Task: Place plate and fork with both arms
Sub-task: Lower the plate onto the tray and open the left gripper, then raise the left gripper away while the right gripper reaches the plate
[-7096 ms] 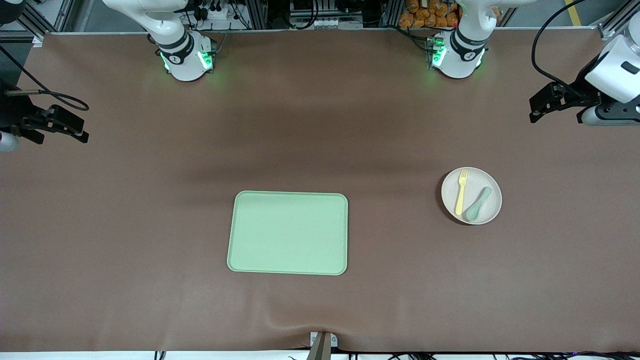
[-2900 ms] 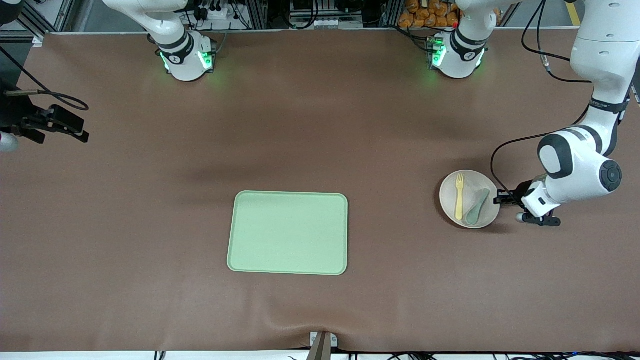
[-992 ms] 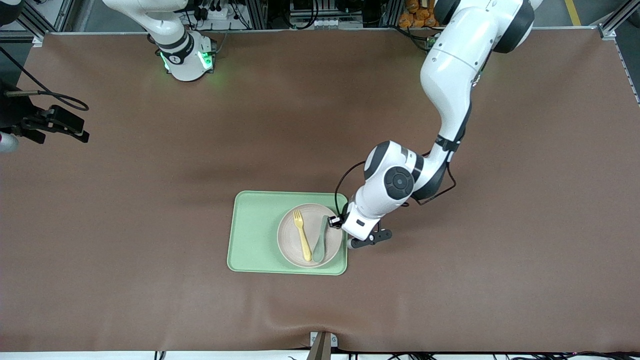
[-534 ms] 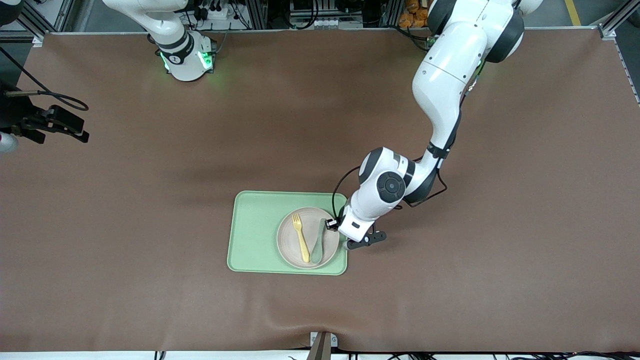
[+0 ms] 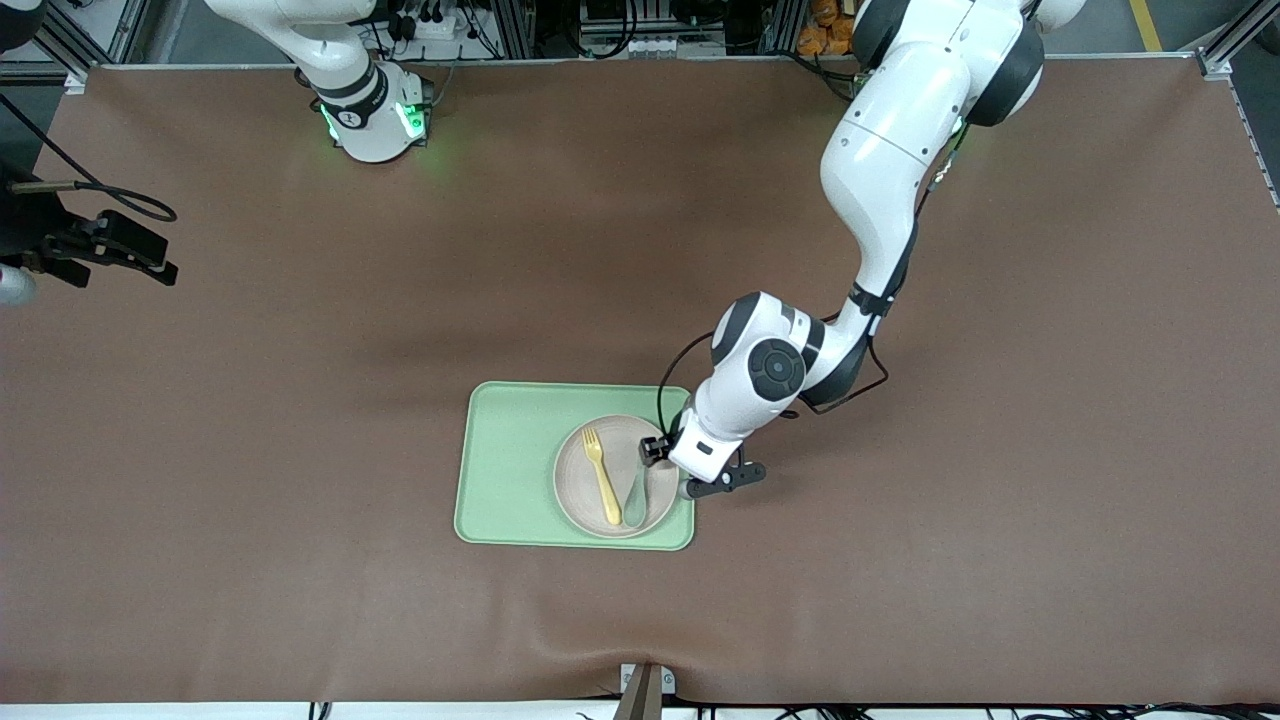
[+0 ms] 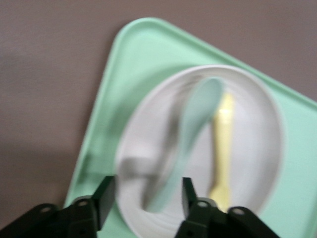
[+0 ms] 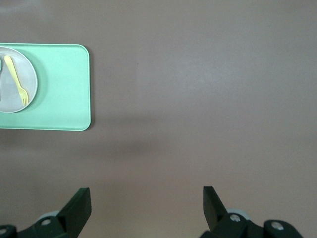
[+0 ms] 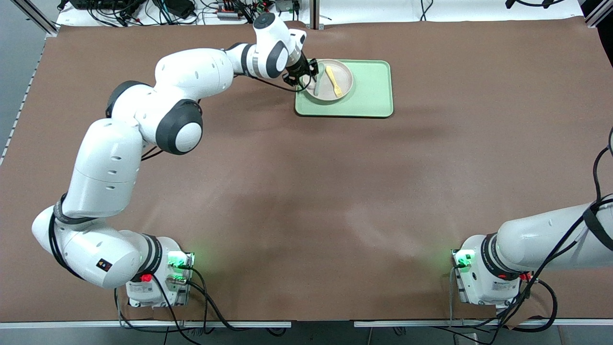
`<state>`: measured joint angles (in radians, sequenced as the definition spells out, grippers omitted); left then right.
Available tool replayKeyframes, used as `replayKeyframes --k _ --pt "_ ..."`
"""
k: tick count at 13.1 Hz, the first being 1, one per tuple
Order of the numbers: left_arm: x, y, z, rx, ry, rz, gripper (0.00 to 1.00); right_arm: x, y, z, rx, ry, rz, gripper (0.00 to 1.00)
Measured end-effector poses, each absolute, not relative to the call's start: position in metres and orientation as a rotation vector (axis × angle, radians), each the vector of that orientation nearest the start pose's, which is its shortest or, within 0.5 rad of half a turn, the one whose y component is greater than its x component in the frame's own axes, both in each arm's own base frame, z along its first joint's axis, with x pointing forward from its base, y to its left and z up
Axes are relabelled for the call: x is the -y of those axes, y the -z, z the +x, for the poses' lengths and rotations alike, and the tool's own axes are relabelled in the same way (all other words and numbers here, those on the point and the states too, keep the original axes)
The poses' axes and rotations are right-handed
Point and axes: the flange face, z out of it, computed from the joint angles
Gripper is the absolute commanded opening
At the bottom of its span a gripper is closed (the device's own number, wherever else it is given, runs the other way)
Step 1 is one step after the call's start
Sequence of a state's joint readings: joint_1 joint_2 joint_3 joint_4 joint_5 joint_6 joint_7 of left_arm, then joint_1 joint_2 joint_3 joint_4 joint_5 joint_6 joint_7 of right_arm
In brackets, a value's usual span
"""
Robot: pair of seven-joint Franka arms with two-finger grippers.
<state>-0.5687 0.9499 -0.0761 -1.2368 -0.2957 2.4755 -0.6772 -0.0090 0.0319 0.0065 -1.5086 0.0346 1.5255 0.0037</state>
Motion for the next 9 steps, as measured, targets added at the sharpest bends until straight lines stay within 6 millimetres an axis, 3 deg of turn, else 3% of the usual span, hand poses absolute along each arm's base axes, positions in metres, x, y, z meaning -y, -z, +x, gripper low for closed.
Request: replayKeyframes --k 2,4,6,9 --pt "0.458 -0.26 0.636 0.479 0.141 -3.516 1.0 -0.003 -0.632 0.56 -0.007 -0.023 -3.106 1.0" --pt "0.444 -0.31 0.642 0.489 0.146 -3.516 1.0 -0.004 -0.632 0.56 -0.004 -0.024 -3.101 1.0" --pt "0.413 -0.357 0.649 0.514 0.102 -3.496 1.0 -0.01 -0.627 0.562 0.013 -0.039 -3.098 1.0" --pt "0.351 -0.428 0.649 0.496 -0.006 -3.392 1.0 -0.04 -0.611 0.57 0.093 -0.072 -3.091 1.0"
